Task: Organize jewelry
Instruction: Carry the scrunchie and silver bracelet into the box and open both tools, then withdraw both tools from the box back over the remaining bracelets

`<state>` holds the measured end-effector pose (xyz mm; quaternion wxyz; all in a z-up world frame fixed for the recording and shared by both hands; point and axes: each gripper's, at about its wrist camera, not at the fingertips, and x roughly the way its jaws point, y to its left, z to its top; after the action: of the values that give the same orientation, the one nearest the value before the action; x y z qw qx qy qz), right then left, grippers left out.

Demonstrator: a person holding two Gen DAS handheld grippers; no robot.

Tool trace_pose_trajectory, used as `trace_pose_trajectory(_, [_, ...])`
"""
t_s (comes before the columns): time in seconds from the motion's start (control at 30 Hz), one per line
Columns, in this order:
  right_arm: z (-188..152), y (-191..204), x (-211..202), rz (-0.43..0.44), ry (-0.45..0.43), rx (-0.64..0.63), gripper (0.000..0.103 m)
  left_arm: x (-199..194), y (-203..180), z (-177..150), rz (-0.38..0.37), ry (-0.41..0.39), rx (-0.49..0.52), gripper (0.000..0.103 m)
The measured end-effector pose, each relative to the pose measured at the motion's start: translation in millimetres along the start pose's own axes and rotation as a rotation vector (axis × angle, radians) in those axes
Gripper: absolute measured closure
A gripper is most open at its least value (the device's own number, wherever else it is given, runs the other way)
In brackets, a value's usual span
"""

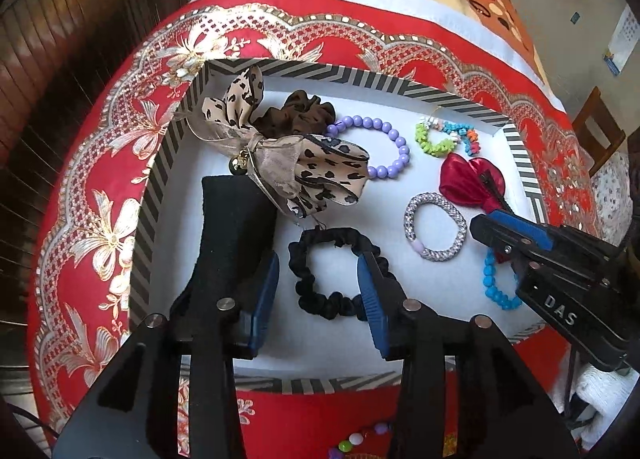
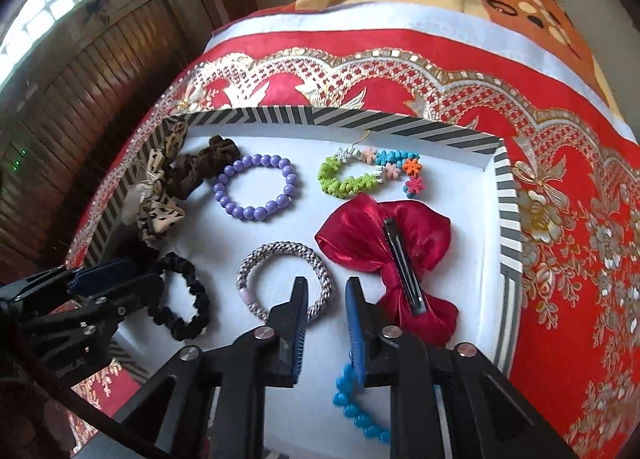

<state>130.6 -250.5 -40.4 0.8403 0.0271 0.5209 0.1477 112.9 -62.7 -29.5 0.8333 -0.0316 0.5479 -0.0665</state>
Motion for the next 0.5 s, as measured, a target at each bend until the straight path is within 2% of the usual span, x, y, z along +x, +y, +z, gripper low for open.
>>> trace_pose_trajectory(0.33, [-19, 9, -39, 0.01, -0.05, 0.016, 0.078, -31, -7, -14, 0.03, -0.072, 0.039, 0.063])
trace_pose_trajectory(0.5, [-35, 17, -61, 0.008, -0.073, 0.013, 0.072, -48, -6, -28, 0.04, -0.093, 0.053, 0.063])
